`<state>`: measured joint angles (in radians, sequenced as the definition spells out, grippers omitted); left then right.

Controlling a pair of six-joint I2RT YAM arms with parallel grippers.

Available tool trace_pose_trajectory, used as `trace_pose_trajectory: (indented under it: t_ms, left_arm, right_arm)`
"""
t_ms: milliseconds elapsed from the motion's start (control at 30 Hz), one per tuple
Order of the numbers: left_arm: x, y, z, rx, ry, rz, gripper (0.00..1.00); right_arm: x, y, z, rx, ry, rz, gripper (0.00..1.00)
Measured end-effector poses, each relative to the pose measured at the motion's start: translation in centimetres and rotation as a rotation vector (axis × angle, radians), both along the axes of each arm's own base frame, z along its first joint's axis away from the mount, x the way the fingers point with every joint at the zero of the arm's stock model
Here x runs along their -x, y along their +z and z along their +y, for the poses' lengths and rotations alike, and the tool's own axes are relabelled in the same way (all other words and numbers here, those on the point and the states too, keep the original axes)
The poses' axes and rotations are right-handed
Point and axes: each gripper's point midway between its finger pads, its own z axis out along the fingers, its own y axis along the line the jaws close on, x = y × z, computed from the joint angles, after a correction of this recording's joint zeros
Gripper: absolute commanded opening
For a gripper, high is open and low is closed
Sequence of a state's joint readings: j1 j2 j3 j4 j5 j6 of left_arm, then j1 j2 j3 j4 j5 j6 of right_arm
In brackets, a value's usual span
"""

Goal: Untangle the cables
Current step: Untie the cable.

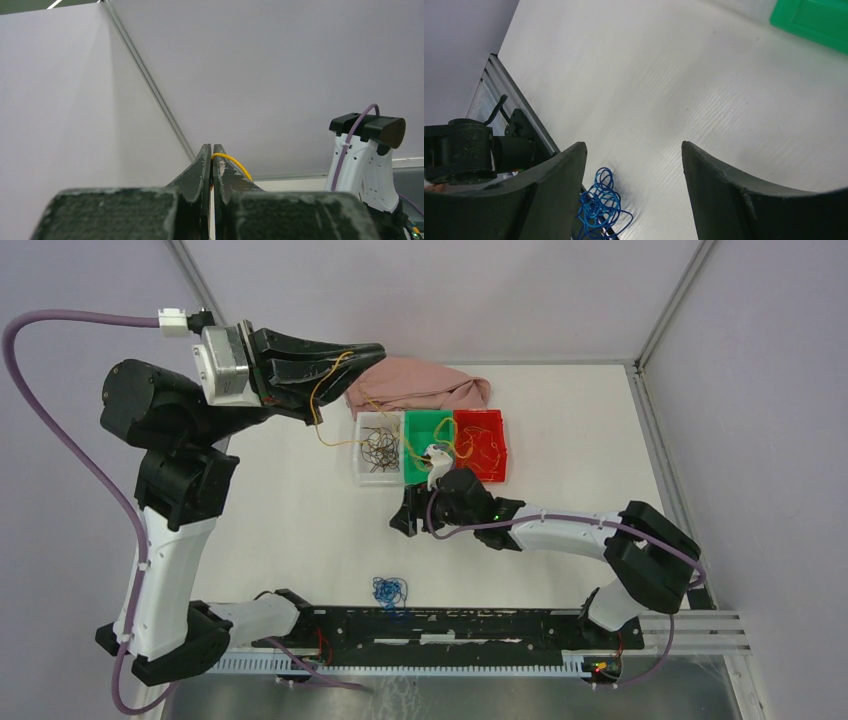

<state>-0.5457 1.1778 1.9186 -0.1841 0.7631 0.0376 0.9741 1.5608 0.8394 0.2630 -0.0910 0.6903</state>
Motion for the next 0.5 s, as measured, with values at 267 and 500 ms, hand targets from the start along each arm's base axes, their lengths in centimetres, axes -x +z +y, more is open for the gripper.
trace_pose_trajectory:
  t_ms: [267, 500]
  left_arm:
    - [-2.0, -3.5, -0.1, -0.025, 0.064, 0.076, 0.03]
    - [-7.1, -11.5, -1.2, -0.117, 0.182, 0.225, 0.03]
  right_arm:
    - [-3.0, 2.1, -4.5, 0.119, -0.155, -0.066, 0.79]
    - [-9.5, 8.2, -16.0, 0.177, -0.539, -0.161, 0.75]
